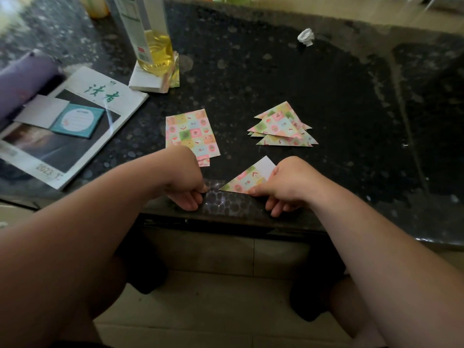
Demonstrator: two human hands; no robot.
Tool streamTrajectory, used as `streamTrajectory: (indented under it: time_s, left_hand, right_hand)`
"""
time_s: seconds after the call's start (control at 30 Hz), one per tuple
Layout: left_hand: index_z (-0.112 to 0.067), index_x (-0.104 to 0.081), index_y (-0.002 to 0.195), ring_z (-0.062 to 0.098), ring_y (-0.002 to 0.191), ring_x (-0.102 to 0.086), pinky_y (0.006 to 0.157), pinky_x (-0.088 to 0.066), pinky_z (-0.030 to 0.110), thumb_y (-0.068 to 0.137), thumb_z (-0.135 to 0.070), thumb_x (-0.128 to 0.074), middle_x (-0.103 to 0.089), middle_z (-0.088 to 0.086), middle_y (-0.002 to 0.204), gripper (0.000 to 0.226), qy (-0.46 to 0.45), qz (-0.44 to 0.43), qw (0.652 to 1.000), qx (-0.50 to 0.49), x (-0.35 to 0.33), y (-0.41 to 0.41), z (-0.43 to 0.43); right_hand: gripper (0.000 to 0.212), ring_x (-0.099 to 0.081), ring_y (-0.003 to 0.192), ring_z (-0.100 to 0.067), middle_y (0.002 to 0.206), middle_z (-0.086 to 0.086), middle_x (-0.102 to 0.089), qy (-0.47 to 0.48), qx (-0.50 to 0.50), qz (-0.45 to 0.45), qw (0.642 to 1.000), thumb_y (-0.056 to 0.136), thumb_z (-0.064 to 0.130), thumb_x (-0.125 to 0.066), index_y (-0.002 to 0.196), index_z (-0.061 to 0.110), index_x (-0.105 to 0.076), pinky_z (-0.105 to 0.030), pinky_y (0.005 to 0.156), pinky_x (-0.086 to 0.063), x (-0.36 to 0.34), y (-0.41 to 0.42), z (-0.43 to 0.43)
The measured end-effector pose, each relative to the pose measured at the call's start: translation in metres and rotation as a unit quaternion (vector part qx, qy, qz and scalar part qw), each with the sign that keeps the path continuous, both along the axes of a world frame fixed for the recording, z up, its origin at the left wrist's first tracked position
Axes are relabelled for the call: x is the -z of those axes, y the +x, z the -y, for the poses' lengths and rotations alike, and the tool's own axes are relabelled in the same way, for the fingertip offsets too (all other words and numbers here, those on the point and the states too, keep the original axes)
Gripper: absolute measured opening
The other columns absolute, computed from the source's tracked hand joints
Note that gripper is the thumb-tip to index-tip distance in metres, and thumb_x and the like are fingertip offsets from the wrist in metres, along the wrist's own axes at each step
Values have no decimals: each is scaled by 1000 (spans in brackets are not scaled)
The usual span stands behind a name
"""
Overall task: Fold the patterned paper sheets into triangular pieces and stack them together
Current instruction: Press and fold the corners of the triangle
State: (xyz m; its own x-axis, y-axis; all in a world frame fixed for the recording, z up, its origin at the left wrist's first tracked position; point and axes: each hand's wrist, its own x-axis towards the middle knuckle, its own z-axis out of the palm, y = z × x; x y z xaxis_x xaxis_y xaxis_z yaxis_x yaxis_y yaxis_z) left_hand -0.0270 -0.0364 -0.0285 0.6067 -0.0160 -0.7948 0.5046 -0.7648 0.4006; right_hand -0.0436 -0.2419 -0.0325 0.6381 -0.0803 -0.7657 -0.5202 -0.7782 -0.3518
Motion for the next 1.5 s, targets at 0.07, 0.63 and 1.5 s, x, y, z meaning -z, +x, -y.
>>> streamTrajectory:
  time_s: [0.07,0.63,1.5]
  left_hand:
    - [8,-68,98,25,61,-73,55,-62,33,95,-10,-72,-76,17,73,19,-37,15,999,-19,0,-3,3]
    - [-3,-65,87,24,56,-72,58,-64,38,85,-28,-83,-76,14,71,31,-18,44,999,21,5,0,22]
    - [-29,-54,133,15,109,-54,93,-50,33,80,-55,-80,-52,-6,123,65,75,300,938,156,19,-18,57]
  right_hand:
    - [35,-72,55,-15,67,-6,-76,-4,-2,3,1000,89,38,-80,96,5,-70,-24,52,-52,-1,0,-1]
    - [25,-63,46,-11,67,-5,-75,-42,20,-75,996,92,31,-77,88,7,-72,-20,42,-44,-10,3,53]
    - [50,-63,85,-18,93,2,-63,-183,-35,123,975,68,50,-89,100,25,-60,-40,76,-58,-2,-8,10]
